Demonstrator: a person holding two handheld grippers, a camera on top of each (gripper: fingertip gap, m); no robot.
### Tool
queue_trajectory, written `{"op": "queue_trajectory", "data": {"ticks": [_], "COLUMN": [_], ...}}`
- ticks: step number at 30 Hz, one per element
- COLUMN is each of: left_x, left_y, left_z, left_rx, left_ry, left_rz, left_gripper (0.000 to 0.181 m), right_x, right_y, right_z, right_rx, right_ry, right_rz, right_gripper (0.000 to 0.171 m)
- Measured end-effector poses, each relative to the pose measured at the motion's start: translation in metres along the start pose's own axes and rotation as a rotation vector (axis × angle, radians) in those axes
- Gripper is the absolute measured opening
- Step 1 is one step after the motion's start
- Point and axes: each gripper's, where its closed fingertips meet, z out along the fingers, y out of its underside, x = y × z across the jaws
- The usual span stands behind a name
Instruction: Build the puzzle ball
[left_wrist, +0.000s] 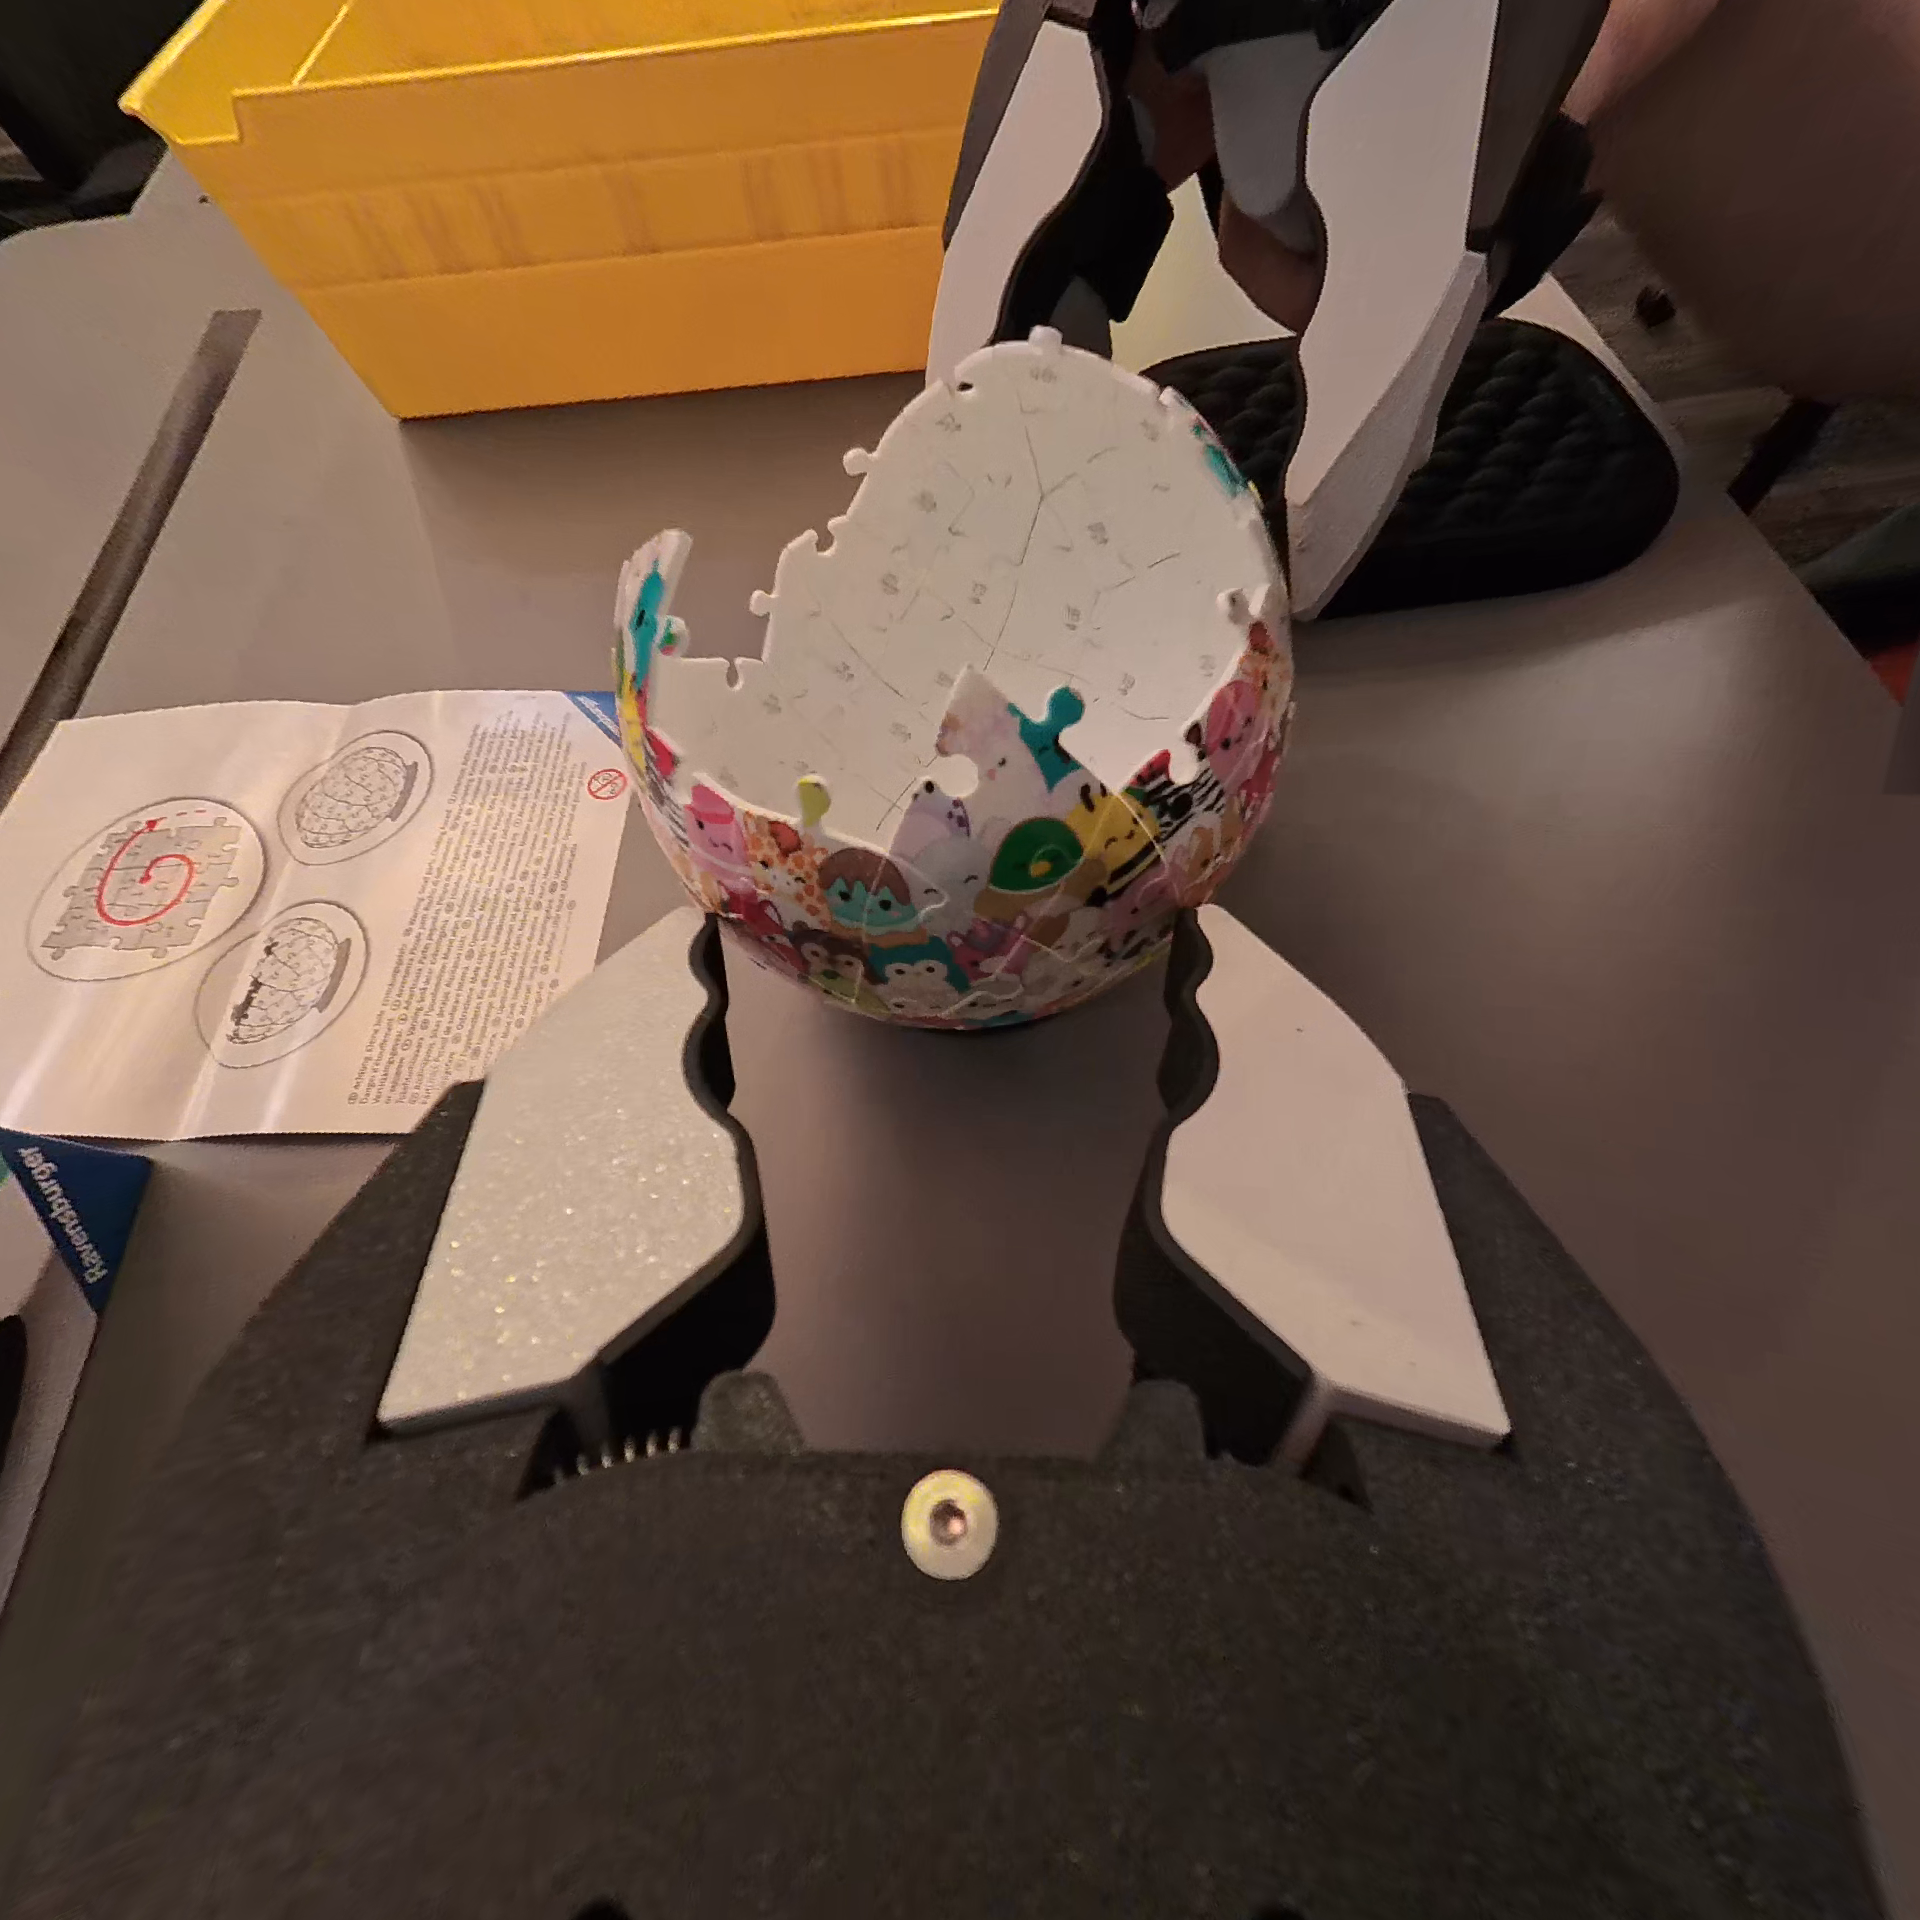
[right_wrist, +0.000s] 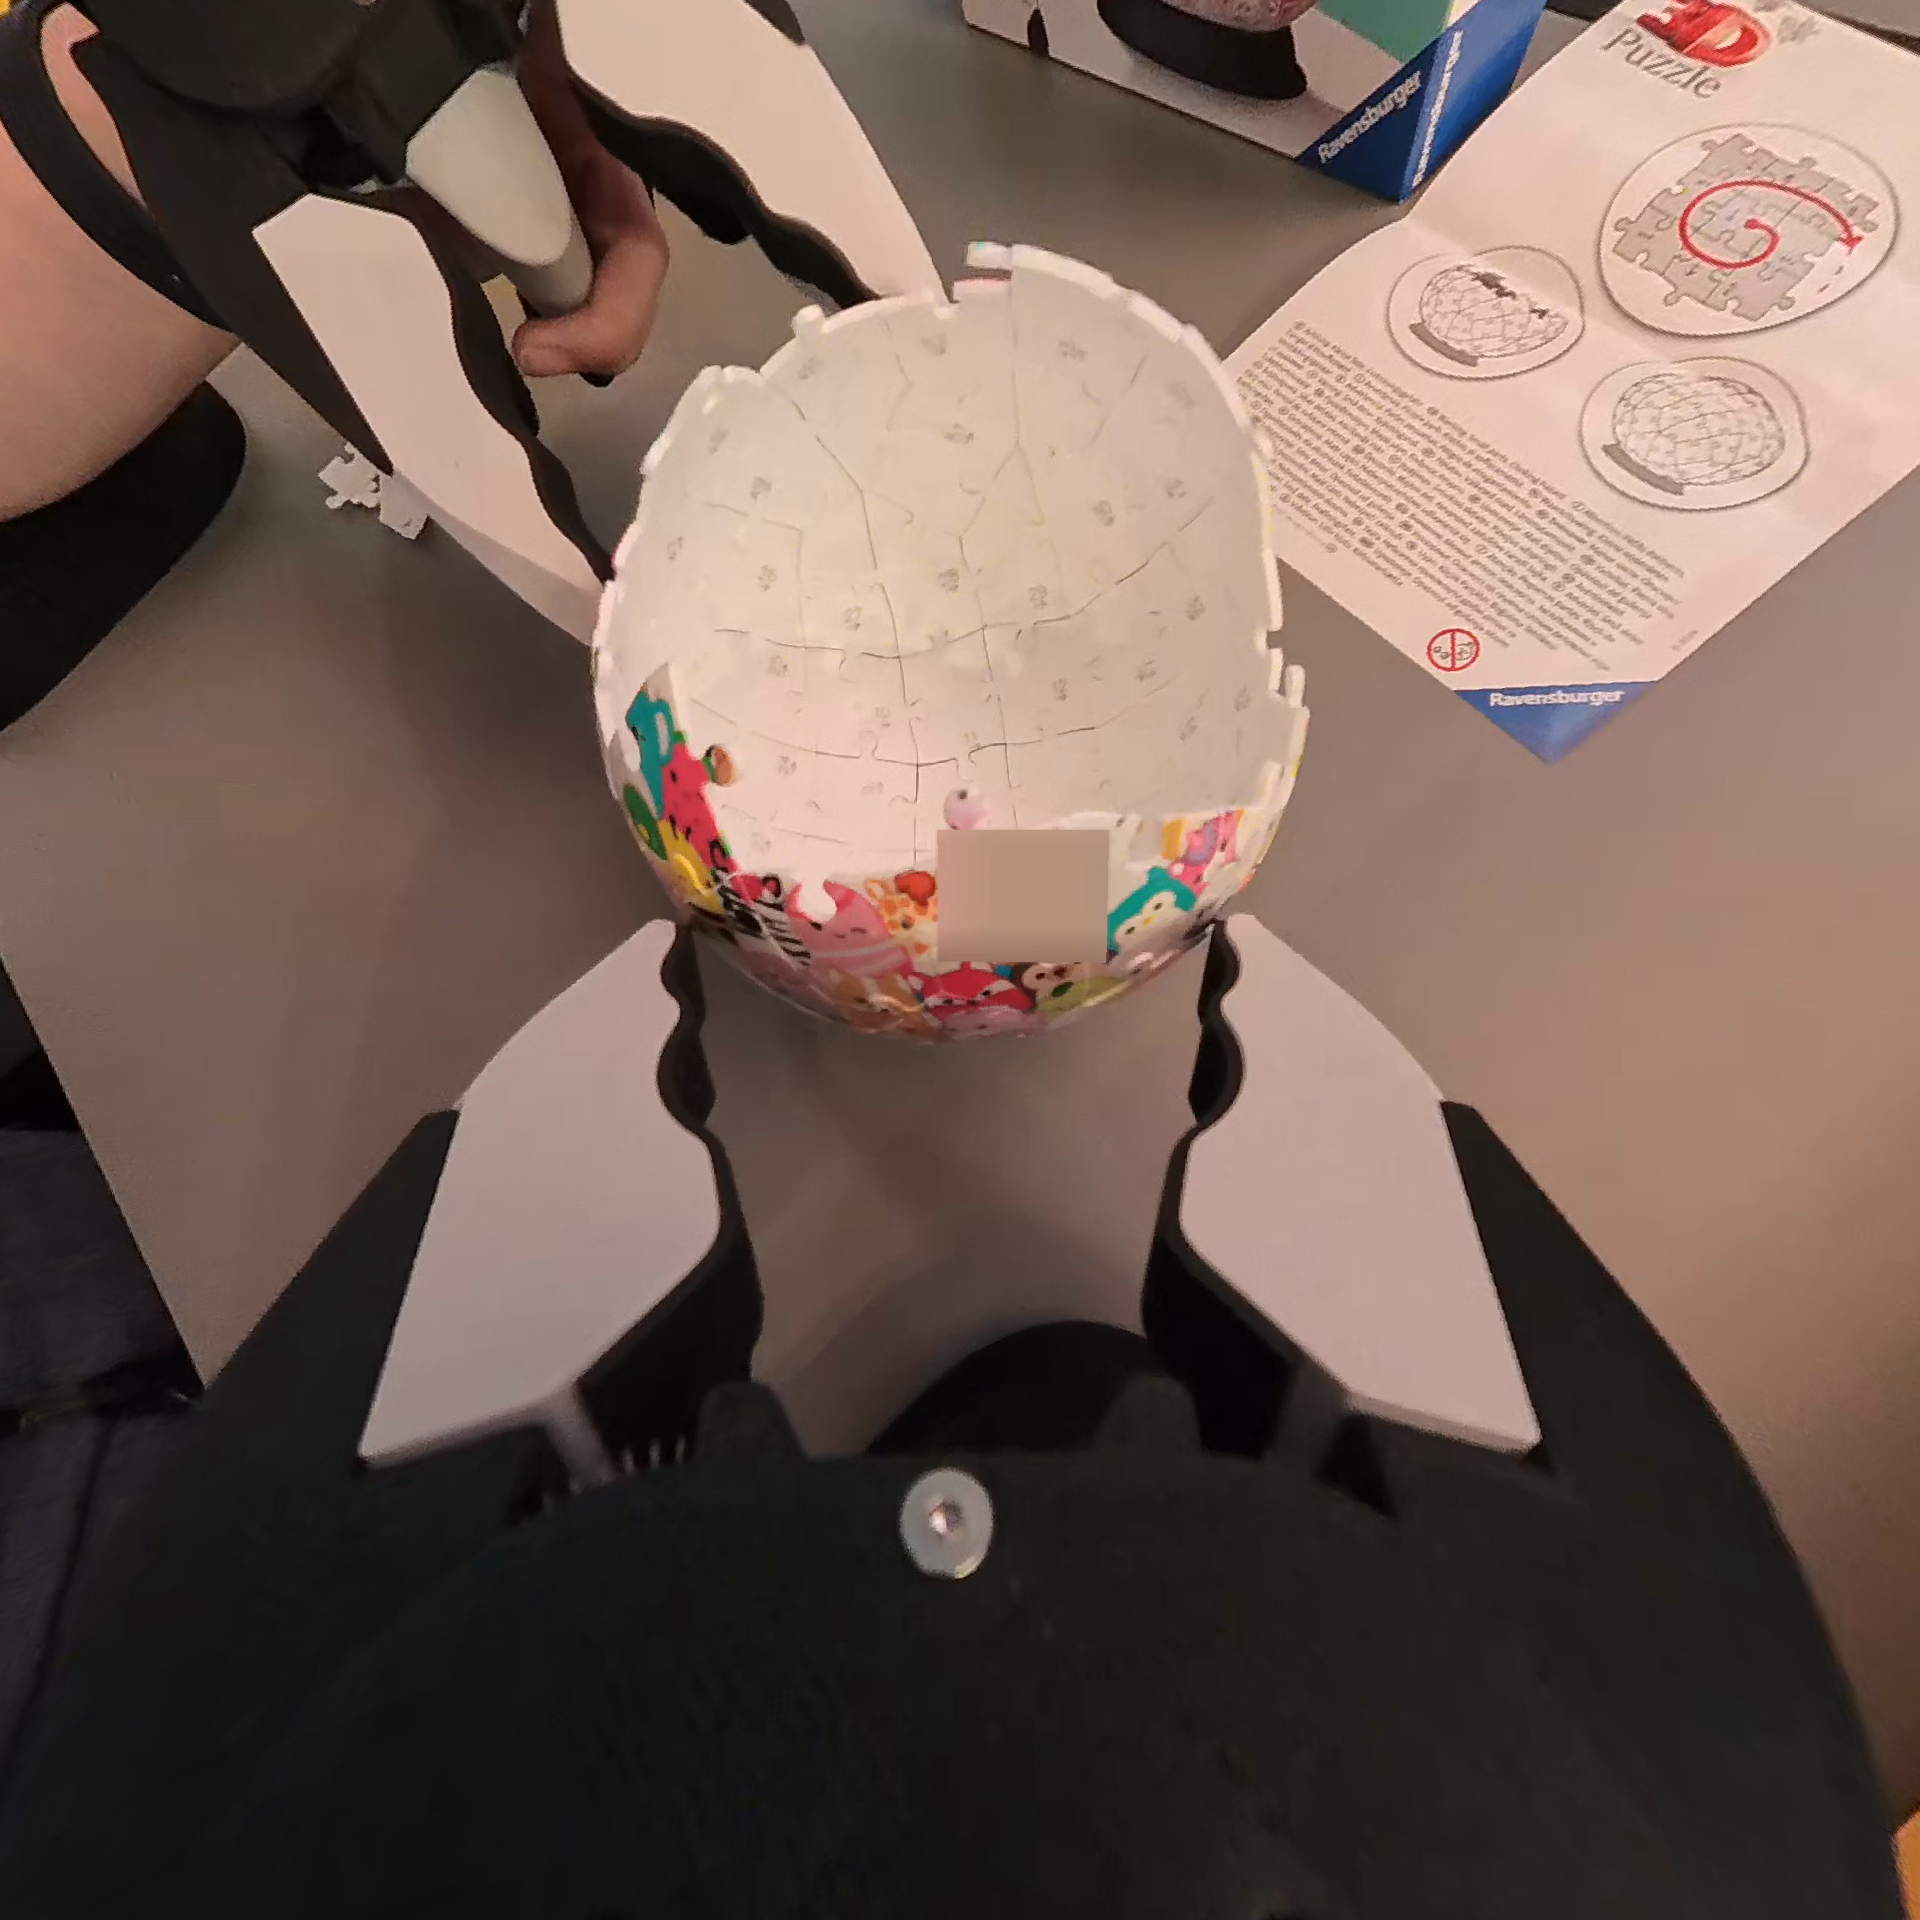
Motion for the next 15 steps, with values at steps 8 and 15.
{"op": "queue_trajectory", "data": {"ticks": [8,15], "left_x": [-0.001,0.018], "left_y": [-0.004,0.008], "left_z": [-0.017,-0.073], "left_rx": [0.057,0.053], "left_ry": [-0.067,-0.215], "left_rz": [-0.025,-0.132], "left_gripper": [0.081,0.078], "right_x": [0.002,-0.021], "right_y": [0.002,-0.002], "right_z": [-0.007,-0.054], "right_rx": [0.079,0.415], "right_ry": [0.046,0.143], "right_rz": [-0.05,-0.15], "right_gripper": [0.093,0.093]}}
